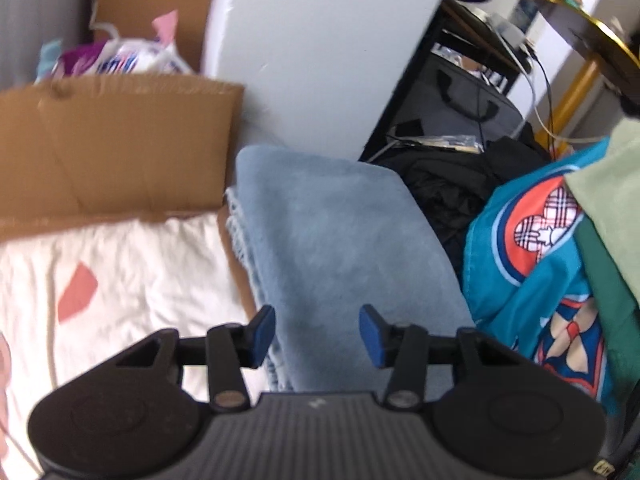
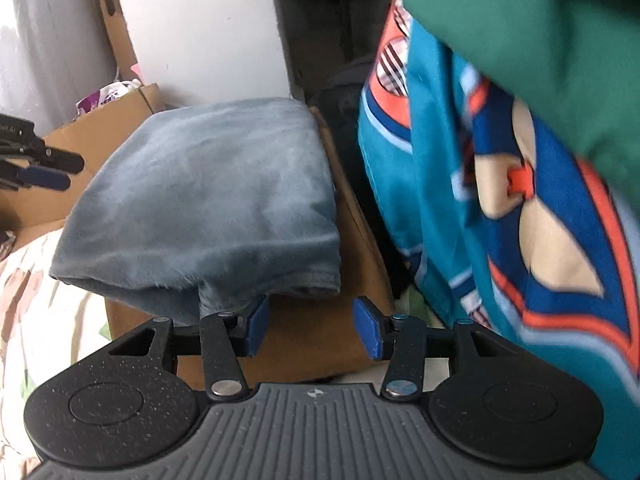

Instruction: Fold clothes

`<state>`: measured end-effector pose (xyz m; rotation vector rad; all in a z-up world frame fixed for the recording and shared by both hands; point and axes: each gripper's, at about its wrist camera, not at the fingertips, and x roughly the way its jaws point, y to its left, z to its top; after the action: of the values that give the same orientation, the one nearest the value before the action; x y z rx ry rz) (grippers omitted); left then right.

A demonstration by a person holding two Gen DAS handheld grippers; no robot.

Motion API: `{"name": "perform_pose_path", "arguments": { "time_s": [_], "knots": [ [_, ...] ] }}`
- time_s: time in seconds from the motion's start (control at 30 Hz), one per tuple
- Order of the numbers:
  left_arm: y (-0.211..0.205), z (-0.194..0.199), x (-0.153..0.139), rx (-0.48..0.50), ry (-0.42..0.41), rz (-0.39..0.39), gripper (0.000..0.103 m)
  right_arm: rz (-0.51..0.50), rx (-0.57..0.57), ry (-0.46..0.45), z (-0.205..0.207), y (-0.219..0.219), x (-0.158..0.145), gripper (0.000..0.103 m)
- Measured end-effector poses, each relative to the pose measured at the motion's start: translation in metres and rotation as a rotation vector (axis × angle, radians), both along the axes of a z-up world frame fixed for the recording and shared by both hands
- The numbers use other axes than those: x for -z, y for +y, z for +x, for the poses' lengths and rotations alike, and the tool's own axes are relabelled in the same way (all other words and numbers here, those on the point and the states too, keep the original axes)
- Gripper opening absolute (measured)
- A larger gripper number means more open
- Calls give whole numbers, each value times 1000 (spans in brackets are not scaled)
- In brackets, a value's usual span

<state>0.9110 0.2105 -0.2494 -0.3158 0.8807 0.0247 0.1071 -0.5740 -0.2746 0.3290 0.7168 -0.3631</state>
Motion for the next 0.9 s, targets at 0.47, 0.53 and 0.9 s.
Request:
{"name": "perform_pose_path", "arguments": {
  "time_s": [0.47,0.53,0.9],
  "knots": [
    [-30,51,33,123,68,172,48,-171,-58,8,32,-2,30,27],
    [-32,52,39,121,81,188,49,-199,-80,16,35,0,29,11],
    [-26,48,49,102,81,169,50,-167,-67,119,19,-7,42,0]
  ]
}}
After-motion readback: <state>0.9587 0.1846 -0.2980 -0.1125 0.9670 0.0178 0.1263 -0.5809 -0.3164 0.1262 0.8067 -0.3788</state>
